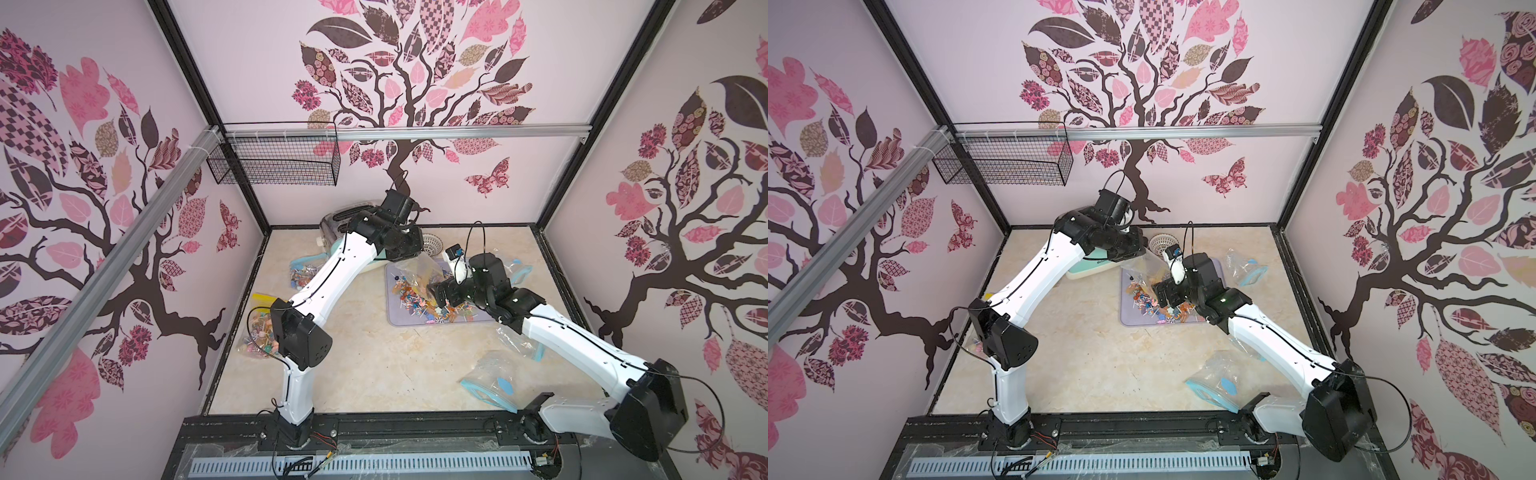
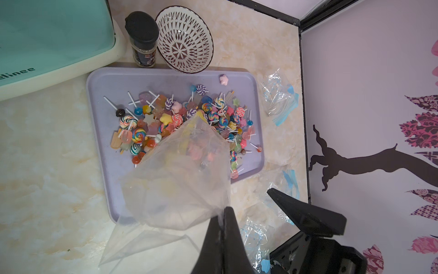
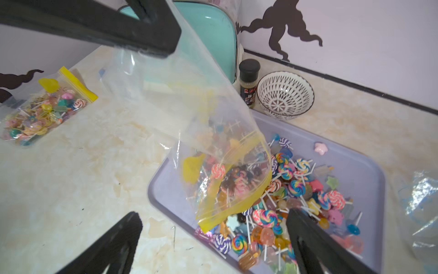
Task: Pour candies out of the ziploc bag
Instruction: 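Pour the candies out of the ziploc bag onto the tray.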
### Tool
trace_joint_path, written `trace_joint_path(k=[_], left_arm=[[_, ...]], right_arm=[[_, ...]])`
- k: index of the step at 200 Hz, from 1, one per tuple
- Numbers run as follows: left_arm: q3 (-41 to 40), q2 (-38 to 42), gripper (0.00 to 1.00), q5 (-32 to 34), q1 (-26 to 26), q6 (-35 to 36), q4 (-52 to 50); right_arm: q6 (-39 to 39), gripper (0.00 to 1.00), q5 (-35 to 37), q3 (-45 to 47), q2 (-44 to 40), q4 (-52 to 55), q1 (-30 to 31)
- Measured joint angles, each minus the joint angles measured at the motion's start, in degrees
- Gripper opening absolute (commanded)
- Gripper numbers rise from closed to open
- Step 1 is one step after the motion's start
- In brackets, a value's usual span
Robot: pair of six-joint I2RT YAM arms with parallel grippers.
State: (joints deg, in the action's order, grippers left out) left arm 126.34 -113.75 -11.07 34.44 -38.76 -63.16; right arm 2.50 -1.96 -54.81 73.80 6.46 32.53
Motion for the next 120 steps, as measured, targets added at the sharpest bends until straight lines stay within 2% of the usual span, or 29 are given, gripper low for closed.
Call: trace_joint_path(k=[59, 120], left_arm=[[1.8, 0.0, 0.0, -1.8, 0.0, 0.0, -0.4], [1.9, 0.0, 0.0, -2.9, 0.2, 0.0, -0.3]], right_arm=[[10.7, 1.0, 0.5, 3.8, 9.3, -15.5, 0.0], [12.1, 1.0, -2.4, 3.3, 15.6, -26.7, 0.0]])
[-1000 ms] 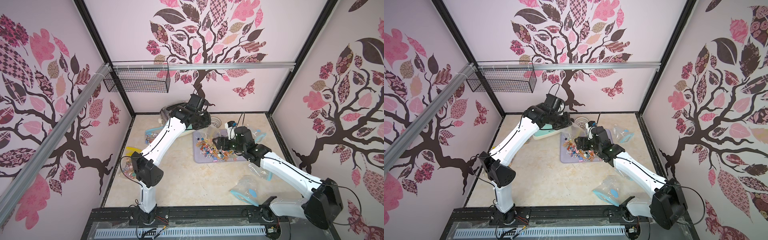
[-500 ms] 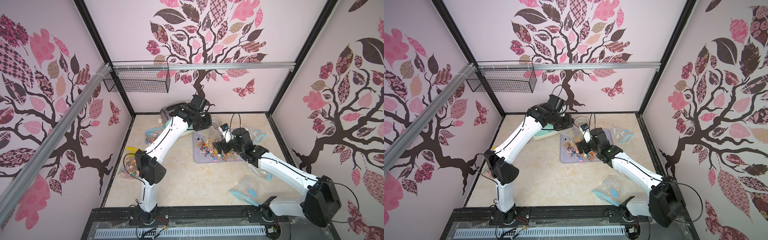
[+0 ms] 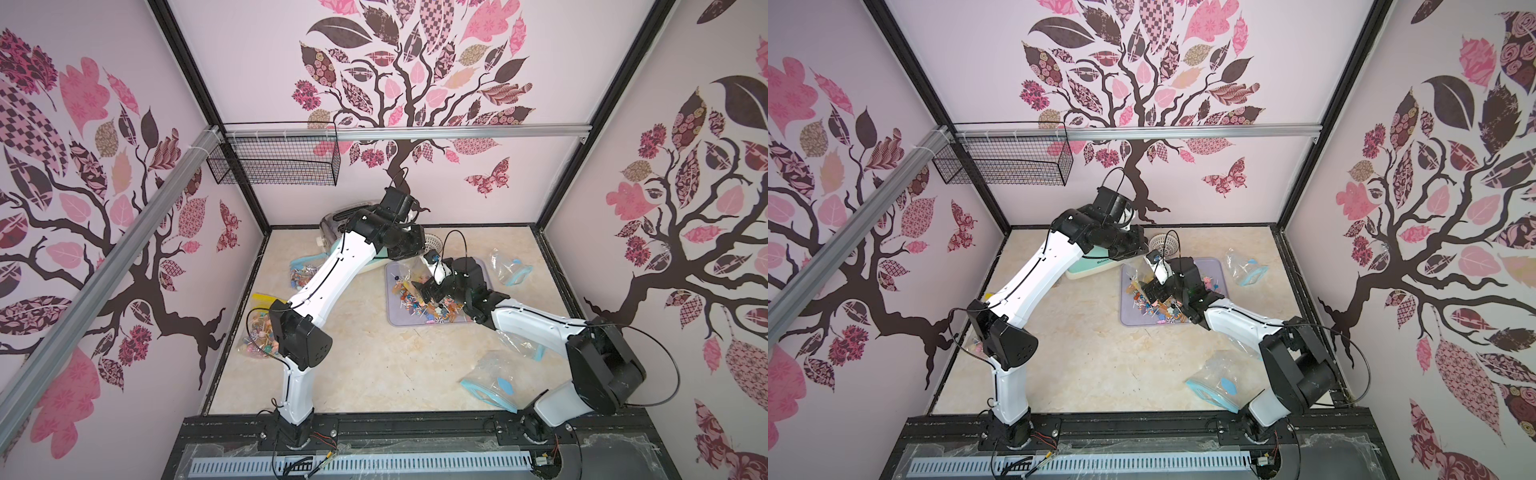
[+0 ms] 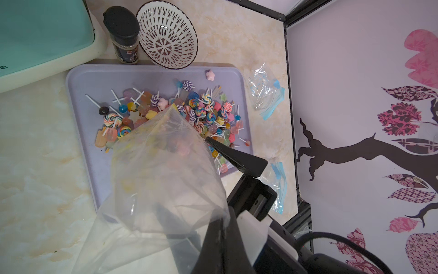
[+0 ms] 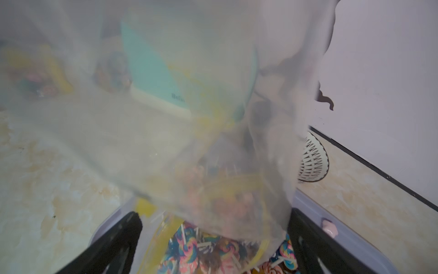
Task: Pour candies out of the ziploc bag
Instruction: 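Pour the candies out of the ziploc bag onto the tray.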
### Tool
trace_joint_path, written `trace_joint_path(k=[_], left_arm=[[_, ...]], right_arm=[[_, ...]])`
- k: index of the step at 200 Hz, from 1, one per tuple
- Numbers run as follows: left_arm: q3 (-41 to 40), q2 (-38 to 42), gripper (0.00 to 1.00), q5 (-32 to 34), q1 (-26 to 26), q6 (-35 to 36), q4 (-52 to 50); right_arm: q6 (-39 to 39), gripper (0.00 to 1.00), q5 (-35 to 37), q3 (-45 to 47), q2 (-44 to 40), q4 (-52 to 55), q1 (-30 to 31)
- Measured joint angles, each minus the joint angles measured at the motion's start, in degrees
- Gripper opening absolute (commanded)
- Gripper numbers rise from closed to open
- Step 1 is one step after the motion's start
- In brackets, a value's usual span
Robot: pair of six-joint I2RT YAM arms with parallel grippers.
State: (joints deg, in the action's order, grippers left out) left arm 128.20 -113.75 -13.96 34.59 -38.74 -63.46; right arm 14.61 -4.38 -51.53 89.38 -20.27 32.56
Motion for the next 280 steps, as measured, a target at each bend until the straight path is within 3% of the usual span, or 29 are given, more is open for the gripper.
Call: trace_joint_path(k=[24, 59, 63, 69, 74, 92, 104, 143, 168, 224, 247, 272, 280], left_arm=[[0.0, 0.0, 0.0, 0.4, 0.0, 0.0, 0.4], [0.4, 0.1, 0.0, 0.7, 0.0, 0.1, 0.9], [0.5, 0.1, 0.0, 0.7, 0.0, 0.1, 0.9], [0.5, 0.2, 0.0, 0.7, 0.0, 0.1, 0.9], [0.5, 0.3, 0.0, 0.7, 0.0, 0.1, 1.0], [0.5, 0.6, 0.0, 0.7, 0.0, 0.2, 1.1], [0.5, 0.7, 0.0, 0.7, 0.1, 0.2, 1.3], [0.5, 1.2, 0.0, 0.8, 0.3, 0.2, 1.8], [0.5, 1.6, 0.26, 0.3, 0.5, 0.8, 2.3], [0.6, 3.4, 0.5, -0.2, 1.9, 2.3, -0.5], [-1.6, 6.4, 0.78, 1.6, 0.9, 3.7, -0.5], [-9.9, 14.3, 0.97, 6.1, -0.7, 4.3, 2.1], [-13.6, 17.8, 0.98, 7.8, -1.4, 5.0, 3.8]], right_arm=[[-0.2, 0.96, -0.4, -1.8, 3.3, -1.1, 0.0], [-0.9, 0.67, -1.2, -2.7, 4.8, -2.4, -0.1], [-1.2, 0.62, -1.3, -2.8, 4.9, -2.4, -0.1], [-1.4, 0.42, -1.5, -2.8, 4.9, -2.7, -0.1], [-1.3, 0.31, -1.7, -2.8, 4.9, -2.8, -0.1], [-1.9, 0.17, -2.3, -2.8, 4.9, -3.3, -0.1], [-2.6, 0.0, -2.7, -2.8, 4.9, -3.5, -0.1], [-4.2, 0.0, -3.1, -2.9, 4.9, -5.0, 0.0], [-6.4, 0.0, -1.9, -1.4, 4.3, -8.7, 0.0], [-12.2, 0.0, 3.9, 7.8, -3.5, -18.5, -0.5], [-13.1, 0.0, 6.7, 7.8, -5.1, -17.3, -1.6], [-13.6, 0.0, 10.5, 7.3, -7.1, -10.8, -4.9], [-14.0, 0.0, 12.1, 6.1, -7.8, -6.4, -6.6]])
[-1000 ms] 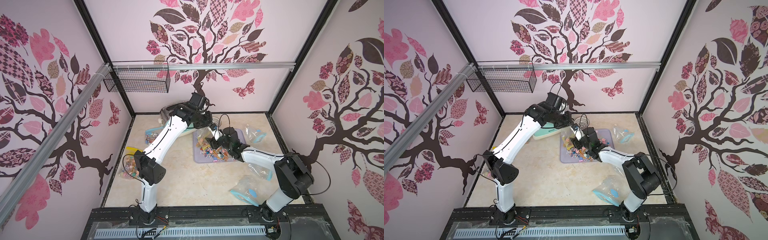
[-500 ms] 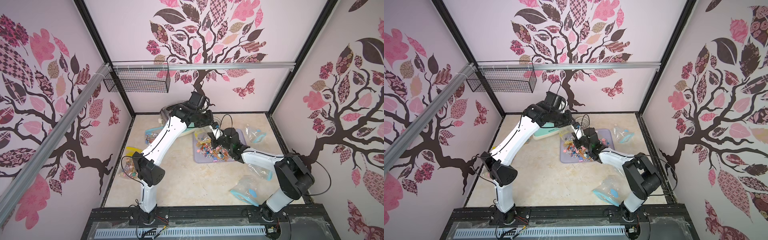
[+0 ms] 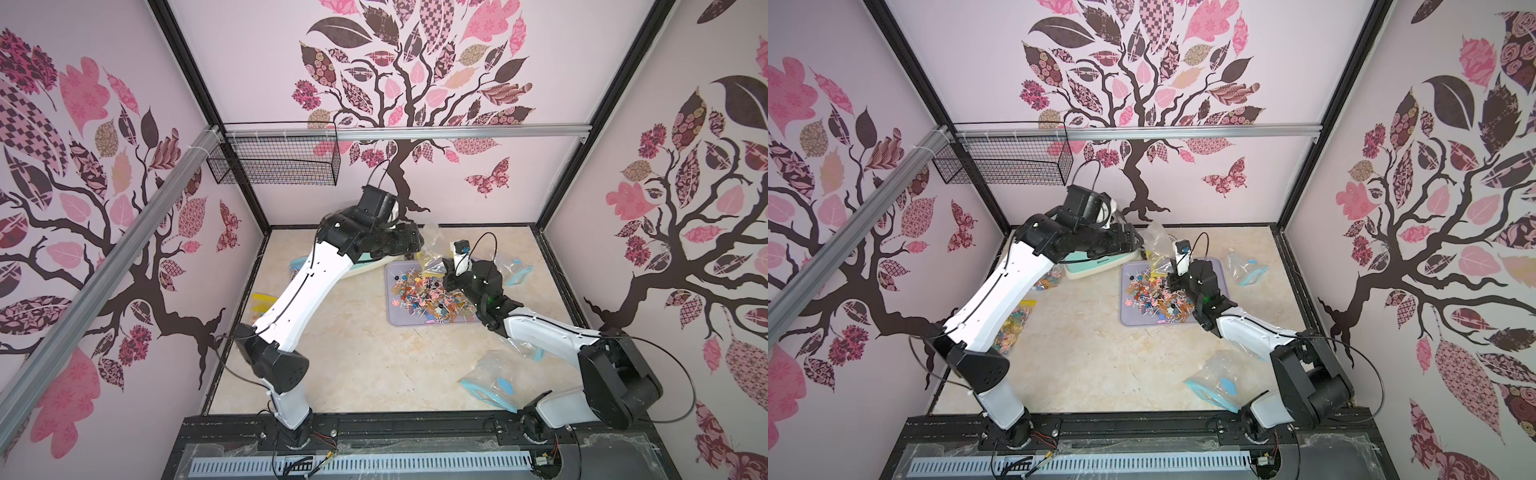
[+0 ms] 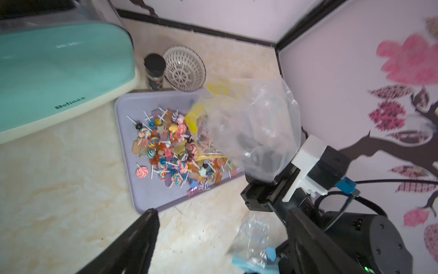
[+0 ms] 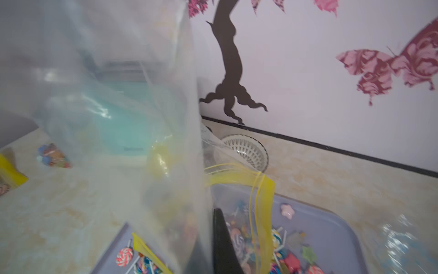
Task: Pour candies out of the ziploc bag
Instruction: 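Pour the candies out of the ziploc bag onto the tray, then place the ziploc bag at the center of the board.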
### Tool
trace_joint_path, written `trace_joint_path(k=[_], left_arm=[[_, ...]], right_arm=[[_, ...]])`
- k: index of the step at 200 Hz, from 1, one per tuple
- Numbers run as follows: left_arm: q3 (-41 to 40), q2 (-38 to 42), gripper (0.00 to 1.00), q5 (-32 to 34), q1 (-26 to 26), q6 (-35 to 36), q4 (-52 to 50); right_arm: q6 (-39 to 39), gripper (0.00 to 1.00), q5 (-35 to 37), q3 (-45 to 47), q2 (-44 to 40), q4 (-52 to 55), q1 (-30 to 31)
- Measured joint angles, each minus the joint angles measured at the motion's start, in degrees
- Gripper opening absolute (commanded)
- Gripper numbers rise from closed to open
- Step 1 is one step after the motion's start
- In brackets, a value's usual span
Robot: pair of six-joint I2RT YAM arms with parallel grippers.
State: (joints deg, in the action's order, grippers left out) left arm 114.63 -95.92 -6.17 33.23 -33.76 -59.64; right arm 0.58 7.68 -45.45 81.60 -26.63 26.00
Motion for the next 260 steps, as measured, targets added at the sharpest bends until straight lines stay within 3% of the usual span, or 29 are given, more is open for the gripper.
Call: trace_joint_path(k=[31, 61, 99, 134, 145, 158, 178, 191, 208, 260], left_arm=[[-11.5, 12.0, 0.98, 5.2, -3.8, 1.5, 4.0], [-18.4, 17.4, 0.98, 6.8, -7.7, 2.2, 5.2], [-24.2, 17.9, 0.98, 5.8, -10.5, 2.5, 4.0], [-28.9, 19.0, 0.98, 3.7, -14.9, 2.9, 3.2], [-30.8, 20.0, 0.98, 2.8, -17.1, 2.9, 2.9], [-32.4, 21.3, 0.98, 2.2, -19.3, 3.0, 2.5], [-33.1, 22.5, 0.98, 1.7, -21.5, 3.6, 1.4], [-33.3, 22.7, 0.98, 1.5, -22.6, 3.8, 1.0], [-33.9, 22.8, 0.98, 1.6, -23.8, 4.1, 0.6], [-34.8, 21.0, 0.98, 2.9, -30.1, 3.5, 0.3]], right_arm=[[-1.8, 0.0, 10.5, -12.3, -0.4, 22.8, -6.9], [-4.8, 0.0, 21.2, -25.0, 0.7, 43.8, -14.4], [-6.1, 0.0, 26.9, -26.4, 6.1, 60.3, -23.1], [-6.4, 0.0, 27.2, -26.2, 15.1, 68.0, -24.5], [-6.7, 0.14, 27.0, -26.4, 17.6, 69.5, -24.4], [-6.8, 0.41, 26.8, -27.3, 20.7, 71.3, -24.3], [-7.9, 0.74, 26.5, -28.8, 24.2, 72.8, -24.3], [-8.1, 0.88, 26.4, -29.3, 24.5, 73.5, -24.3], [-8.8, 0.99, 26.0, -30.2, 23.7, 74.3, -24.3], [-8.5, 1.0, 22.2, -34.9, 13.3, 75.9, -24.2]])
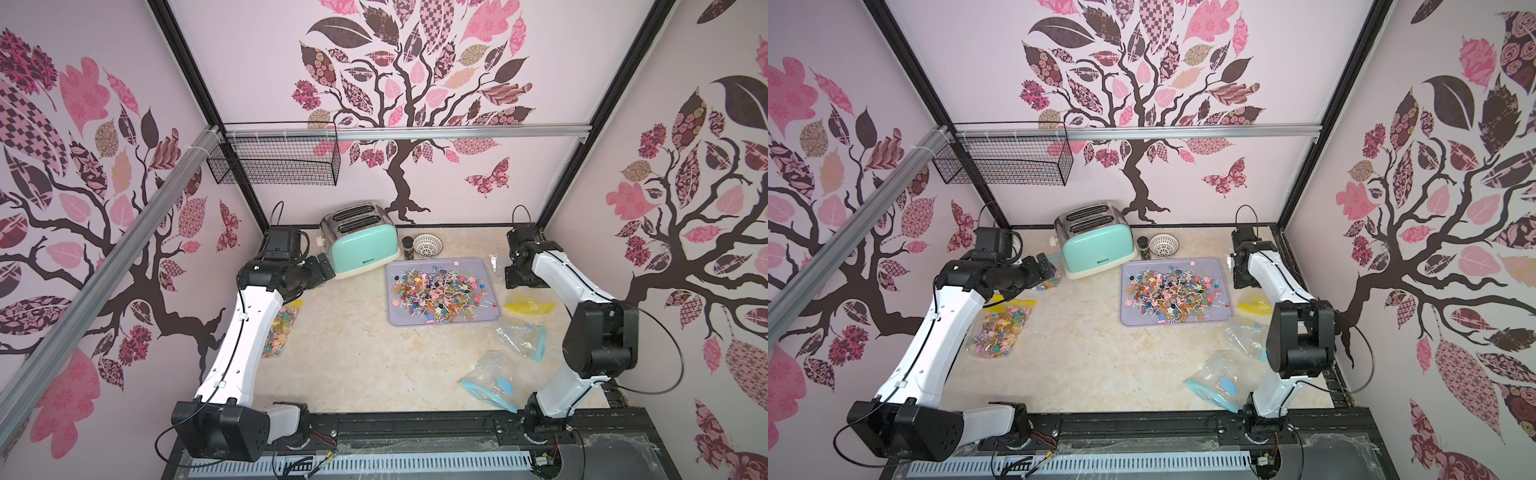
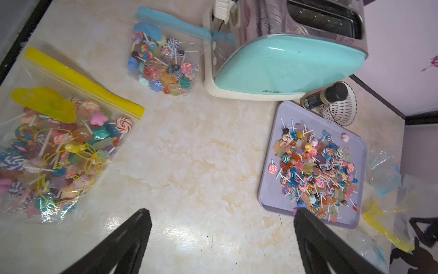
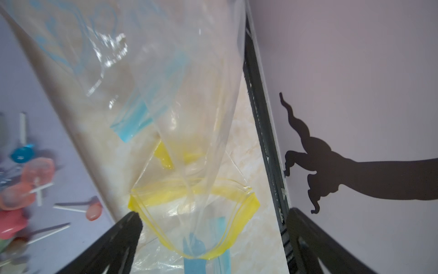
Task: Pour candies out of the ziploc bag
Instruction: Place the ziploc bag at the center of the board.
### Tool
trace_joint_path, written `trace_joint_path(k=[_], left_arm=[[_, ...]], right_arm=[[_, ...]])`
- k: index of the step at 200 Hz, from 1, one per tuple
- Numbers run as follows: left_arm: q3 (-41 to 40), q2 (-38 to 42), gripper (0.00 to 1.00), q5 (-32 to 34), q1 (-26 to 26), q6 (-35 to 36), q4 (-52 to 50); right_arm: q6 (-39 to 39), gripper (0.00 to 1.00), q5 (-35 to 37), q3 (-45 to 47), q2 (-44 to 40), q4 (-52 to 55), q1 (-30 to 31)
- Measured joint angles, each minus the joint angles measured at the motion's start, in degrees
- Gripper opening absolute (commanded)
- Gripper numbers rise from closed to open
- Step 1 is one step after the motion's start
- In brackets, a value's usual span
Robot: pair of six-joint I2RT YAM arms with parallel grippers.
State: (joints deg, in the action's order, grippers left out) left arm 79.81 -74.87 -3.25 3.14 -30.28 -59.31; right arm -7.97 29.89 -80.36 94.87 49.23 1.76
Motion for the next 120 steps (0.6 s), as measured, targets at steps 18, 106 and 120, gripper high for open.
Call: trace_joint_path(k=[18, 106, 120], left_arm=[[0.4, -3.3, 0.95, 1.6, -1.9, -0.9, 0.3], [10.1, -33.7, 0.85, 7.2, -5.9, -4.0, 10.2], [11.8, -38.3, 0.85, 7.6, -6.0, -3.2, 11.5]], right_arm=[[-0.1, 0.99, -3.3, -0.3, -5.6, -0.8, 0.0], [-5.8, 0.92, -32.6, 8.9, -27.8, -14.5, 0.8], [-6.5, 0.92, -35.3, 10.1, -28.3, -15.6, 1.0]])
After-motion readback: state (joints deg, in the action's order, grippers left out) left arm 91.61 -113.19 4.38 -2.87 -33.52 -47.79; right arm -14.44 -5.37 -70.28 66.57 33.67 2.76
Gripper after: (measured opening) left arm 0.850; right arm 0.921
